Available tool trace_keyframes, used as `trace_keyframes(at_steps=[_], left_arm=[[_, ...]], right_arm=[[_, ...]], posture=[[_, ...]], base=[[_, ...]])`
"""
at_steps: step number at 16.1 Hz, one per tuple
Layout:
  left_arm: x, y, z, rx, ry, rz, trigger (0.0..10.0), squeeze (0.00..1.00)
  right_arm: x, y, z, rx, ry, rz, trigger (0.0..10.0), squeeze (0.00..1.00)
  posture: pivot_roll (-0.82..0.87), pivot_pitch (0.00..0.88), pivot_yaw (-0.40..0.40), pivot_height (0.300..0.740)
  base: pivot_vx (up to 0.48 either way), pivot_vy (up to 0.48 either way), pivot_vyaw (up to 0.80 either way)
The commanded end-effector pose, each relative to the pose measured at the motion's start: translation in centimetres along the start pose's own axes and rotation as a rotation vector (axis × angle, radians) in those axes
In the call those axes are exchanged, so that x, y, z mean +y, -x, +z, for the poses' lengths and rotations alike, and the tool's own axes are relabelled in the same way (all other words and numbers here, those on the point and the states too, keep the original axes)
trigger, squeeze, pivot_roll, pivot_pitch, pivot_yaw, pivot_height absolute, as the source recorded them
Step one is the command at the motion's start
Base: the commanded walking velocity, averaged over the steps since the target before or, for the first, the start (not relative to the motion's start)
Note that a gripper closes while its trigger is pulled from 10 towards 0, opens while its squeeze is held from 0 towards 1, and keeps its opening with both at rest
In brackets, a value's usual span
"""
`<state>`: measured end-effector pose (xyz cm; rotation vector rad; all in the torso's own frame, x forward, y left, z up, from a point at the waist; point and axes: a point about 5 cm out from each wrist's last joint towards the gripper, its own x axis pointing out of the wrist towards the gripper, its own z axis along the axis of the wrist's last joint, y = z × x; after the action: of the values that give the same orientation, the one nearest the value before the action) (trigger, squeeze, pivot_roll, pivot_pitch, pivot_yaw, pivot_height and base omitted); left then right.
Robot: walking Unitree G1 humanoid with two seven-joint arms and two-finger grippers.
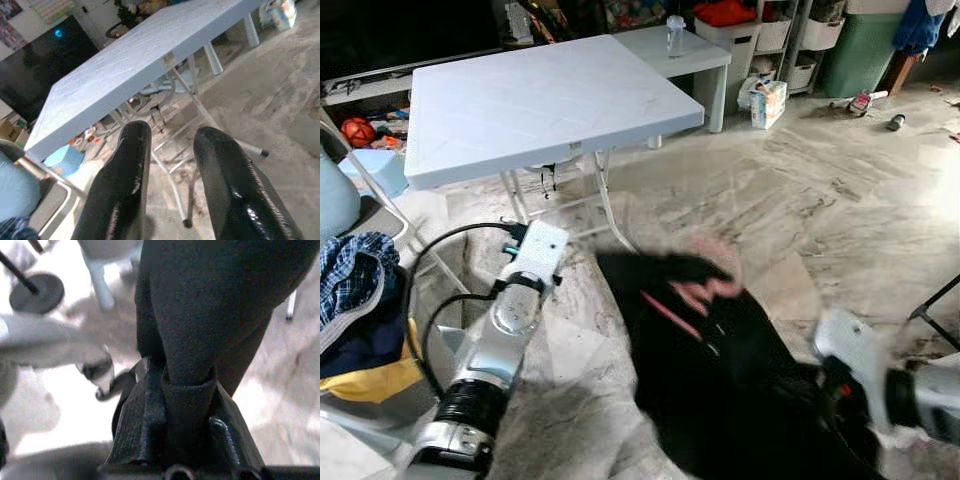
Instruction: Hang hanger
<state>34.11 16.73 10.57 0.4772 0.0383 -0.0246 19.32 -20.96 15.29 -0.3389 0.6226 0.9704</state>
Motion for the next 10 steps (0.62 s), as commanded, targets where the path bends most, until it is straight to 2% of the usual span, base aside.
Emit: trace_keyframes(at_steps=[1,2,3,4,5,6,7,9,10], left_arm=[[0.7,-0.2,0.0,-0.006,-0.022,0.019,0.0,0.00],[0.6,-0.3,0.2,-0.020,-0.040,0.018,0.0,0.00],[-0.5,-0.2,1.4,-0.069,-0.027,-0.031,3.6,0.00],[-0.8,-0.2,1.6,-0.076,-0.021,-0.041,3.6,0.00],[-3.4,0.4,3.2,-0.135,0.076,-0.146,10.0,0.00],[-5.0,0.9,4.1,-0.176,0.095,-0.208,10.0,0.00],[-5.8,1.3,4.6,-0.203,0.101,-0.232,10.0,0.00],[-7.0,1.8,5.3,-0.241,0.090,-0.278,10.0,0.00],[-7.1,1.8,5.4,-0.246,0.071,-0.284,10.0,0.00]], right_arm=[[0.2,0.3,1.3,-0.067,0.045,0.028,10.0,0.00],[0.0,0.5,1.5,-0.070,0.062,0.020,10.0,0.00],[-1.2,0.1,1.7,-0.086,0.081,-0.065,10.0,0.00],[-1.3,0.0,1.8,-0.090,0.084,-0.079,10.0,0.00],[-2.7,-1.3,2.7,-0.156,0.056,-0.213,10.0,0.00],[-2.8,-2.0,3.4,-0.201,0.039,-0.236,10.0,0.00],[-2.3,-2.4,4.0,-0.234,0.032,-0.216,10.0,0.00],[-1.2,-3.4,4.5,-0.271,0.028,-0.180,10.0,0.00],[-0.8,-3.8,4.6,-0.279,0.025,-0.165,10.0,0.00]], posture=[[-0.13,0.005,0.019,0.740],[-0.13,0.005,0.020,0.740],[-0.13,0.006,0.018,0.740],[-0.13,0.006,0.018,0.740],[-0.13,0.007,0.017,0.740],[-0.13,0.006,0.018,0.740],[-0.13,0.006,0.020,0.740],[-0.13,0.007,0.021,0.740],[-0.13,0.007,0.021,0.740]], base=[[0.000,0.000,0.00],[0.000,0.000,0.00],[0.000,0.000,0.00],[0.000,0.000,0.00],[0.000,0.000,0.00],[0.000,0.000,0.00],[0.000,0.000,0.00],[0.000,0.000,0.00],[0.000,0.000,0.00]])
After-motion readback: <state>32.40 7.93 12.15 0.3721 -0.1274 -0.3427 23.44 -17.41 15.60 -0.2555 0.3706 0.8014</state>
